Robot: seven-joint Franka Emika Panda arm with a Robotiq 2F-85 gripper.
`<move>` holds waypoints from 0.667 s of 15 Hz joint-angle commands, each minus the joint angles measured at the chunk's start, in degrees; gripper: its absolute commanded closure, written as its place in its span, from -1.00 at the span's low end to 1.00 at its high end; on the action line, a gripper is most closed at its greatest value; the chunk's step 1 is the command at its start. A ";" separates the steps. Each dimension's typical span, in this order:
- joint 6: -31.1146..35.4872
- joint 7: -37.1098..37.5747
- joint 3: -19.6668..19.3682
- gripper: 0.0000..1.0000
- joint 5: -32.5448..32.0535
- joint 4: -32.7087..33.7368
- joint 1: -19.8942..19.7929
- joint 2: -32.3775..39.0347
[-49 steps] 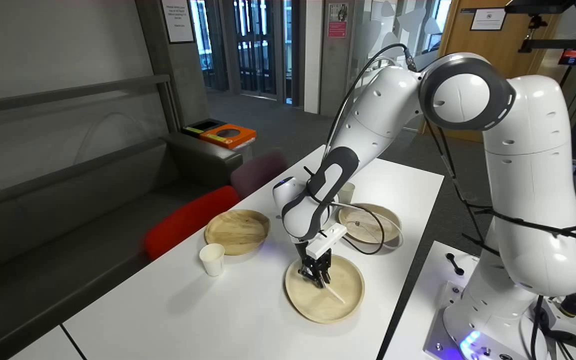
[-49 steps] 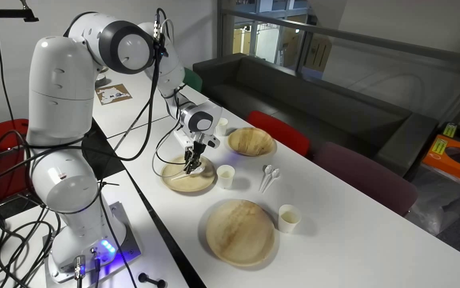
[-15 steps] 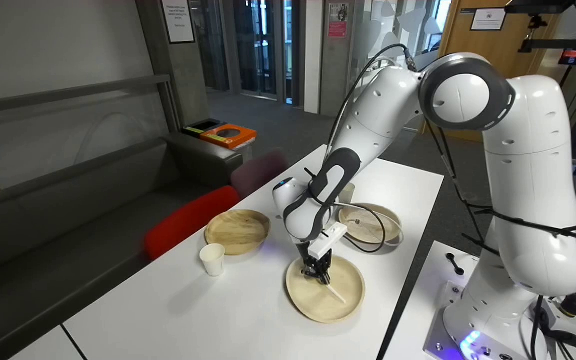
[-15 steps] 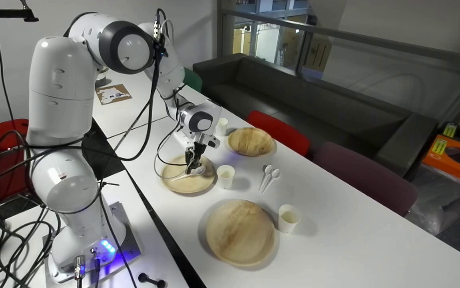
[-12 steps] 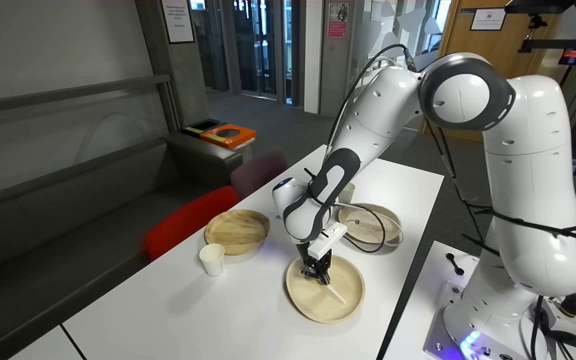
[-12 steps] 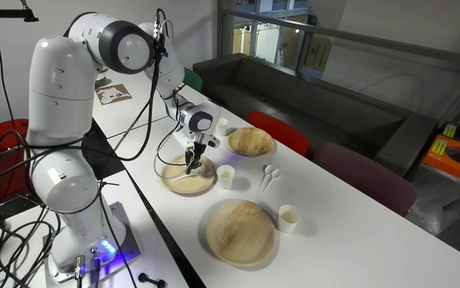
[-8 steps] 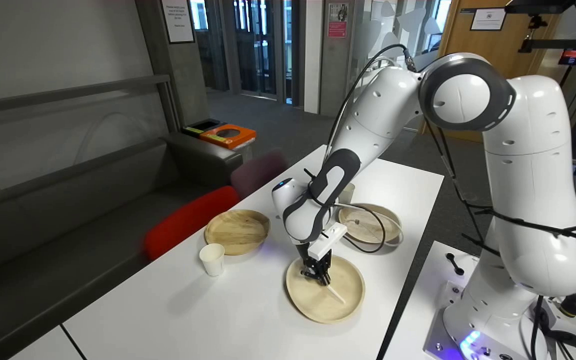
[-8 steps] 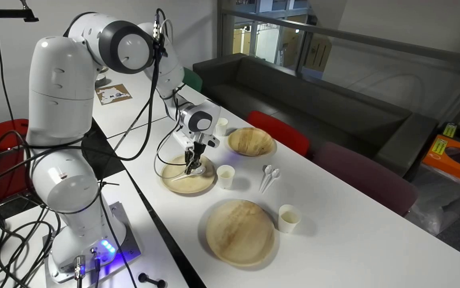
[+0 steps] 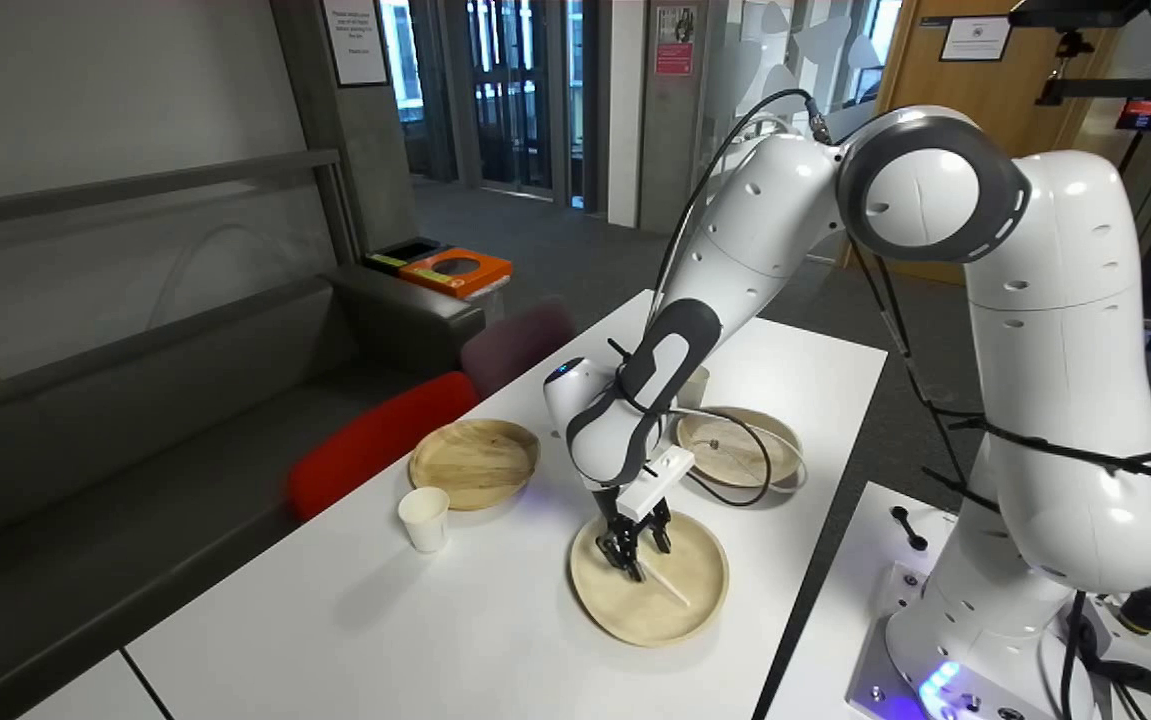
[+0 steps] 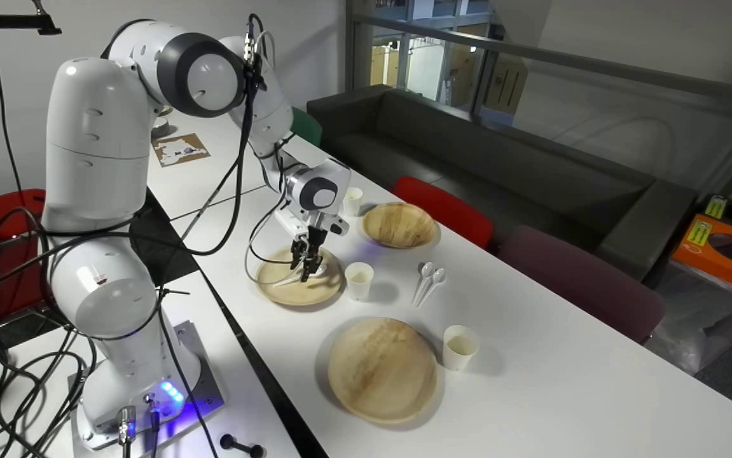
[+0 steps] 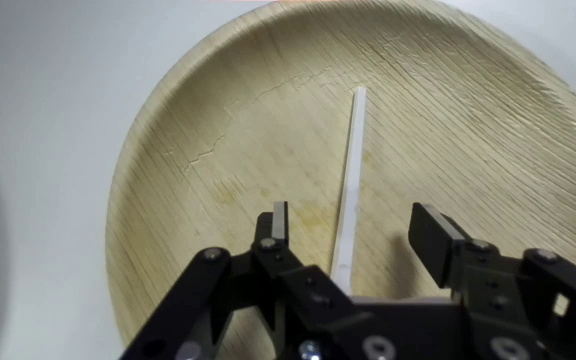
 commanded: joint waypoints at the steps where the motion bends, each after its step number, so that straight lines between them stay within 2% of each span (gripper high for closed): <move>1: 1.67 2.07 -0.93 -0.04 -1.60 -0.95 1.04 -0.36; 4: 1.61 2.06 -0.94 0.31 -1.63 -0.89 1.03 -0.30; 8: 1.58 2.05 -0.97 0.94 -1.69 -0.91 1.02 -0.31; 10: 1.52 2.02 -0.99 1.00 -1.73 -0.89 1.01 -0.32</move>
